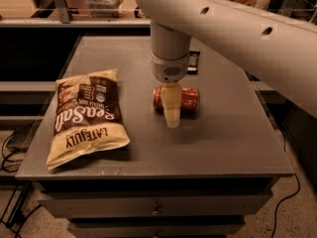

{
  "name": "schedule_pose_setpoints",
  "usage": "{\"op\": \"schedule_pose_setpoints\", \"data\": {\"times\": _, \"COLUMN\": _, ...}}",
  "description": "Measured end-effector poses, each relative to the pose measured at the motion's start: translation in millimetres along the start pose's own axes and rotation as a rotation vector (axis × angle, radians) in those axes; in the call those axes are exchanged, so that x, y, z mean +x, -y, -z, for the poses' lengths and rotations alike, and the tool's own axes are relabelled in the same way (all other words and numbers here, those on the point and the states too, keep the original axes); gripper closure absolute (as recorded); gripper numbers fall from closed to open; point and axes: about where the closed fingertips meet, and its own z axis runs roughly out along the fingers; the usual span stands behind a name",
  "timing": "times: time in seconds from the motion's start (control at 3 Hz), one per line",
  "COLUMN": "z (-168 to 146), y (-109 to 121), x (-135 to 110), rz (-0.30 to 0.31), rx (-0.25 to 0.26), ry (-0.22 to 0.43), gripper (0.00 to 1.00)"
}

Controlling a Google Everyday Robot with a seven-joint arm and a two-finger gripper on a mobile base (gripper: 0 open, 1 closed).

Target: Place coke can upright

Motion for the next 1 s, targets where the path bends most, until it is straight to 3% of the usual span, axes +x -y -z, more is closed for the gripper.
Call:
{"op": "schedule_pose_setpoints", "data": {"times": 0.33, "z": -14.1, "y": 4.0, "x": 4.7, "rz": -0.010, "rx": -0.015, "ry": -0.066, "gripper": 0.00}}
{"op": "schedule_pose_setpoints", "data": {"times": 1.0, "z": -14.4, "y": 3.2, "x": 2.5, "rz": 0.008, "rx": -0.007, "ry": -0.102, "gripper": 0.41}}
